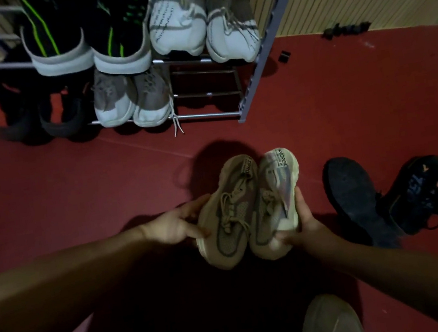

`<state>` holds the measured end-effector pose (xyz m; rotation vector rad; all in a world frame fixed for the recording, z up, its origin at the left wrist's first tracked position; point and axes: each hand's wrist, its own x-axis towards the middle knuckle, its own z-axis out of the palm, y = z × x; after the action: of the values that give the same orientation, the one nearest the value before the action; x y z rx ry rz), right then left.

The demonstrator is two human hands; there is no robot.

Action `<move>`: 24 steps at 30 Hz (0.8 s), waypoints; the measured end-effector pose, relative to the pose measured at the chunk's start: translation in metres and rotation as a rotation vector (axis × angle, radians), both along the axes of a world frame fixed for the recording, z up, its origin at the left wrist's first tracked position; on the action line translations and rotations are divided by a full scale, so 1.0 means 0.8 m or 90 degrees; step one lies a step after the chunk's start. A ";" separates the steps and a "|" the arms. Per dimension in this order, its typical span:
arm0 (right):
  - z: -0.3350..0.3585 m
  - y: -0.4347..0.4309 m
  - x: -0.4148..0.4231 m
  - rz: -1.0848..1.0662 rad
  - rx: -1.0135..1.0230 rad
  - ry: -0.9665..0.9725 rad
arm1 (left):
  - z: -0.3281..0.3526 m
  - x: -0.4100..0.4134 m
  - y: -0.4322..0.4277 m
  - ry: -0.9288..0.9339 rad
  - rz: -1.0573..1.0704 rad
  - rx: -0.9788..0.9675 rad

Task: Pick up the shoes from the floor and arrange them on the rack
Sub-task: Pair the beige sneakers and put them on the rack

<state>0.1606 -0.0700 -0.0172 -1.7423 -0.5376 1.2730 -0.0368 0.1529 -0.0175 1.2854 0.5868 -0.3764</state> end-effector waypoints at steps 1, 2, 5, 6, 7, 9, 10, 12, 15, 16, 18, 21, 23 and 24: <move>0.002 0.013 0.003 0.014 0.012 -0.009 | 0.002 -0.003 0.006 0.002 0.033 -0.014; 0.007 0.028 0.005 0.018 0.017 -0.018 | 0.005 -0.006 0.012 0.016 0.078 -0.032; 0.004 0.071 0.006 0.017 0.043 -0.009 | 0.007 -0.014 0.024 0.036 0.214 -0.132; 0.002 0.084 0.002 -0.004 0.014 -0.002 | 0.009 -0.012 0.025 0.038 0.256 -0.149; -0.005 0.093 -0.003 -0.029 -0.033 0.022 | 0.011 -0.010 0.026 0.047 0.287 -0.144; -0.038 0.094 -0.006 -0.048 -0.095 0.078 | 0.013 -0.007 0.023 0.058 0.299 -0.106; -0.052 0.093 -0.009 -0.059 -0.102 0.095 | 0.015 -0.007 0.020 0.054 0.291 -0.100; -0.045 0.091 -0.019 -0.111 -0.057 0.128 | 0.018 -0.007 0.015 0.031 0.275 -0.139; -0.008 0.089 -0.025 -0.172 0.025 0.154 | 0.028 -0.005 0.015 -0.003 0.300 -0.244; -0.002 0.087 -0.022 -0.176 0.049 0.169 | 0.033 -0.004 0.015 -0.025 0.310 -0.279; 0.013 0.090 -0.018 -0.178 0.058 0.184 | 0.043 -0.002 0.015 -0.071 0.278 -0.317; 0.033 0.100 -0.016 -0.163 0.093 0.173 | 0.053 0.000 0.026 -0.095 0.232 -0.314; 0.051 0.106 -0.015 -0.151 0.093 0.179 | 0.065 -0.002 0.036 -0.106 0.205 -0.300; 0.060 0.108 -0.014 -0.148 0.094 0.189 | 0.074 -0.003 0.039 -0.112 0.189 -0.287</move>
<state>0.1495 0.0162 0.0307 -1.4158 -0.2428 1.2616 -0.0393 0.1844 0.0418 0.7748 0.4984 -0.1344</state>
